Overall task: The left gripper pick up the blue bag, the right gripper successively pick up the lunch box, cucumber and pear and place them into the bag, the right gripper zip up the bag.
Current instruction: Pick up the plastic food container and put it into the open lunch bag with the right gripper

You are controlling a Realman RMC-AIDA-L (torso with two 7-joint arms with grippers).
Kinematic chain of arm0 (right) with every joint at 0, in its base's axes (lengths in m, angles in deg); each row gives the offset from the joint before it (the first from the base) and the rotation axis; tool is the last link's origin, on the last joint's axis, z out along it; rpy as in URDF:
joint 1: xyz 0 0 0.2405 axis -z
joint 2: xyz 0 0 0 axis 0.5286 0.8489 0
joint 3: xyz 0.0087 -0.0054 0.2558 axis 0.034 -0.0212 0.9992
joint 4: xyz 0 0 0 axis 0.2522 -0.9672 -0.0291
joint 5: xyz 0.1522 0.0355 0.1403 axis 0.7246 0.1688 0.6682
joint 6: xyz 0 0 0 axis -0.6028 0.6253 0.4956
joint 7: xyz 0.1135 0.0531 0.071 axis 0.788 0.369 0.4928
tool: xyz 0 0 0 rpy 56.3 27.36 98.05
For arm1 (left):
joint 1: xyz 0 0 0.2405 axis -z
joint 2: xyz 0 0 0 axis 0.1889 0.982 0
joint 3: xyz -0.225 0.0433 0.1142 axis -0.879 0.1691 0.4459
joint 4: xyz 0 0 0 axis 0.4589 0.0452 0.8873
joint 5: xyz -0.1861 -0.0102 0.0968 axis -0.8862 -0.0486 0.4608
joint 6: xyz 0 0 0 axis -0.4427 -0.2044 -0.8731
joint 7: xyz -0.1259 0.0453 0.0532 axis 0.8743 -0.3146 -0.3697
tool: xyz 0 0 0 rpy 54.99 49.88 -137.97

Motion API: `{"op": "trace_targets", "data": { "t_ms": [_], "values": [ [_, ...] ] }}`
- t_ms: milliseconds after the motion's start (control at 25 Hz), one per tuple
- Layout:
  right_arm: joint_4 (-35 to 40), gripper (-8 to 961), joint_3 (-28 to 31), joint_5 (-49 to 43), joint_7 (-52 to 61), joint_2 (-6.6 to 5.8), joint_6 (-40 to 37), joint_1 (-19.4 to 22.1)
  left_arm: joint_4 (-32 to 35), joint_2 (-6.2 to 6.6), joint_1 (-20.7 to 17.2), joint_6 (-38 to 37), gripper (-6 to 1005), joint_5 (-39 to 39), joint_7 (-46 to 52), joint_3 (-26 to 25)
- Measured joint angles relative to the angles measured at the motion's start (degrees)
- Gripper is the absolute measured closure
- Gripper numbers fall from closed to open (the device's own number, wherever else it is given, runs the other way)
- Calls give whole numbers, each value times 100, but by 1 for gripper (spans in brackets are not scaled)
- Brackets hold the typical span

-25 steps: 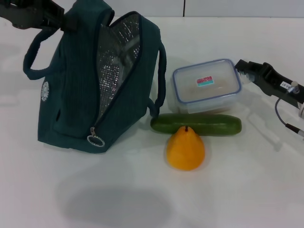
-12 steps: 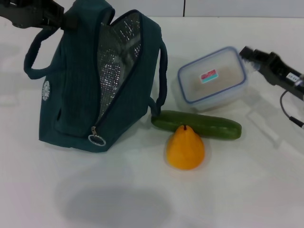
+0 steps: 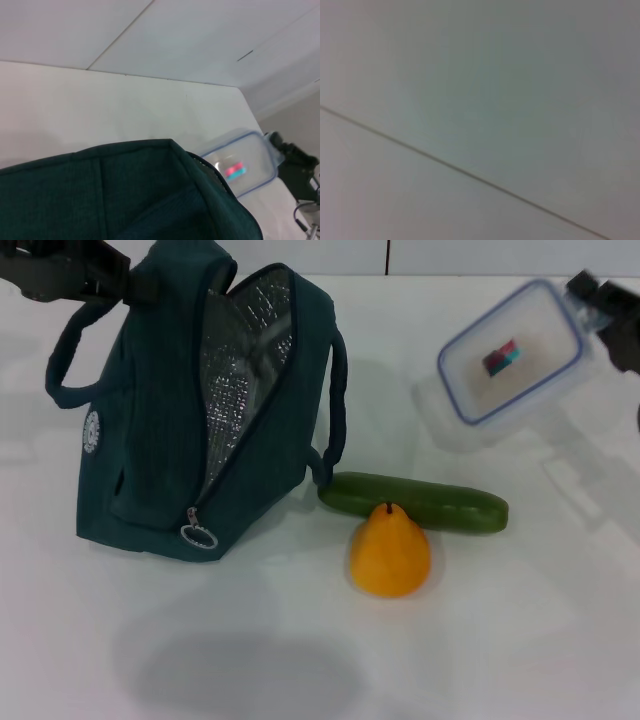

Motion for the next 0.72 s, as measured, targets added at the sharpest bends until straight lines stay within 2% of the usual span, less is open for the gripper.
{"op": "trace_targets", "data": {
  "t_ms": [240,440,720],
  "values": [
    [83,855,2,457,141,-6,-457,-93,0,0,4,0,954,0,11,0],
    [568,856,-14,641,387,18,-891,-207,0,-7,30,-12,954,0,29,-1],
    [757,857,-321,636,598,63,-1036,-880,-33,-48,80,-18,955,1,35,0]
  ]
}}
